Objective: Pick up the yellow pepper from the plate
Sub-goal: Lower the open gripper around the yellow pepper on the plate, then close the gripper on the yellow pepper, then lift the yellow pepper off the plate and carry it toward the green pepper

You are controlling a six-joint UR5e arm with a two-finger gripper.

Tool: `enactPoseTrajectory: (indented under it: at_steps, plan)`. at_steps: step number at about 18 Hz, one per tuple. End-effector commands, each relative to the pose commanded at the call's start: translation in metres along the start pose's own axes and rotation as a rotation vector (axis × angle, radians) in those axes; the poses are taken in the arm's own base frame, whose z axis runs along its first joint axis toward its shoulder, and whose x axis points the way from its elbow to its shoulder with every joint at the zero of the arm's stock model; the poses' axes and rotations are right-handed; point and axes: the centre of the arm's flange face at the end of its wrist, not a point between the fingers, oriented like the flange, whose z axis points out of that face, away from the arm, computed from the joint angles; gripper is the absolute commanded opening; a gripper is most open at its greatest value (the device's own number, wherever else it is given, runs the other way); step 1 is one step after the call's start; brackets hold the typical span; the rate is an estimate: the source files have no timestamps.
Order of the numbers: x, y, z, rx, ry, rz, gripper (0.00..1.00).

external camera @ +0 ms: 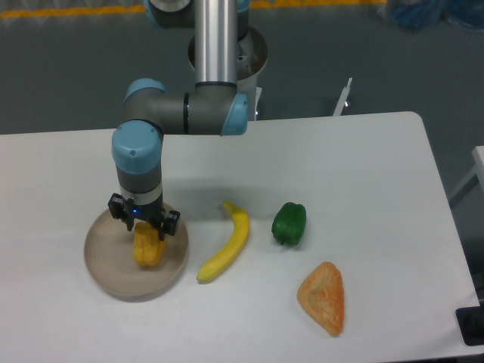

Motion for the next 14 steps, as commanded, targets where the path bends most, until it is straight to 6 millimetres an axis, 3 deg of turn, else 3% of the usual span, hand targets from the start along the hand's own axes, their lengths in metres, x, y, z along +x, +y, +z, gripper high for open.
enactPoseTrajectory:
  at_steps: [5,7,10,13,14]
  plan:
    - [-0.001,-0.004,-0.009,0.019,-0.005,0.014,0.38]
    - [-0.003,-0.009,-0.026,0.048,-0.012,0.014,0.38]
    - [-0.016,-0.008,-0.067,0.107,-0.035,-0.004,0.38]
    - [-0.044,-0.003,-0.108,0.159,-0.062,-0.038,0.38]
    - [-0.063,0.005,-0.121,0.153,-0.071,-0.025,0.38]
